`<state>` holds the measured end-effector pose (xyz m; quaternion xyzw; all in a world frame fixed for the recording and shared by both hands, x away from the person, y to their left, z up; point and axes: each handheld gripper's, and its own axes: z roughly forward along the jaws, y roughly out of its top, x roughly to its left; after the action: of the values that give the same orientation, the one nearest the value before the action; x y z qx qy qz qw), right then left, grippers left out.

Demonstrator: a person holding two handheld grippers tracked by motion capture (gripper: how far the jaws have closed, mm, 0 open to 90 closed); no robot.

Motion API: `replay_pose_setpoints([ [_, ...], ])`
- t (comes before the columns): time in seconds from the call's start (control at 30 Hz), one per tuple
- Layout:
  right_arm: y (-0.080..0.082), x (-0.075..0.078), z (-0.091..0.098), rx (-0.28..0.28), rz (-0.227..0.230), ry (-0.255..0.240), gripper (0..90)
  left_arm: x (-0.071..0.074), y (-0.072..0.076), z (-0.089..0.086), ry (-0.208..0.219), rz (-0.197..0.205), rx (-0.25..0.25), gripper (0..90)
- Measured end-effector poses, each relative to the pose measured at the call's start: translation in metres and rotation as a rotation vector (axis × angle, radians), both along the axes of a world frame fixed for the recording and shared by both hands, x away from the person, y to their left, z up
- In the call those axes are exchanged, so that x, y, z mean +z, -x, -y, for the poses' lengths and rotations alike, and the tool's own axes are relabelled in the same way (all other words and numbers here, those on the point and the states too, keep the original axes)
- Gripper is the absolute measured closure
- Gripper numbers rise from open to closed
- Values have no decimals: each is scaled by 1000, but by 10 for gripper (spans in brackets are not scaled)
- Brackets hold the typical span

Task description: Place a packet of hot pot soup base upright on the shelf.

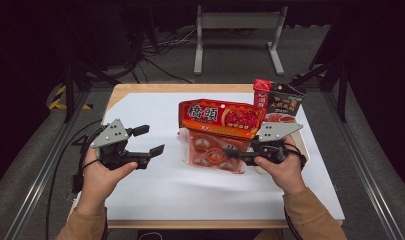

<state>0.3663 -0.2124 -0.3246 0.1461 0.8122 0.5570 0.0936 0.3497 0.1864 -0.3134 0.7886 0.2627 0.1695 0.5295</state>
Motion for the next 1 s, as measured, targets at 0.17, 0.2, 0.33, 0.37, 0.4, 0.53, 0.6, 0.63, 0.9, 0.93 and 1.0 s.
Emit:
replay_pose_setpoints([
  [0.17, -4, 8, 16, -49, 3, -17, 701, -12, -11, -3, -13, -36, 23, 216],
  [0.2, -4, 10, 19, -58, 6, -18, 701, -16, -13, -4, -22, -40, 32, 212],
  [0.33, -5, 16, 32, -108, 16, -44, 701, -25, -20, -7, -27, -62, 49, 202],
  [0.37, -5, 18, 36, -119, 20, -53, 701, -28, -22, -8, -30, -59, 65, 202],
  [0.4, -5, 19, 38, -129, 26, -58, 701, -33, -25, -10, -74, -27, 97, 202],
  [0.53, -5, 23, 49, -174, 43, -69, 701, -44, -31, -13, -120, -24, 126, 201],
  [0.6, -5, 24, 53, -192, 52, -68, 701, -51, -35, -17, -118, -37, 122, 201],
  [0.63, -6, 25, 56, -203, 57, -65, 701, -53, -36, -18, -114, -46, 121, 201],
  [0.9, -6, 29, 76, -284, 80, -77, 701, -67, -44, -30, -91, -100, 114, 192],
  [0.93, -6, 29, 77, -291, 84, -80, 701, -68, -45, -31, -90, -98, 118, 192],
  [1.0, -6, 30, 84, -314, 96, -80, 701, -69, -45, -33, -78, -110, 121, 191],
])
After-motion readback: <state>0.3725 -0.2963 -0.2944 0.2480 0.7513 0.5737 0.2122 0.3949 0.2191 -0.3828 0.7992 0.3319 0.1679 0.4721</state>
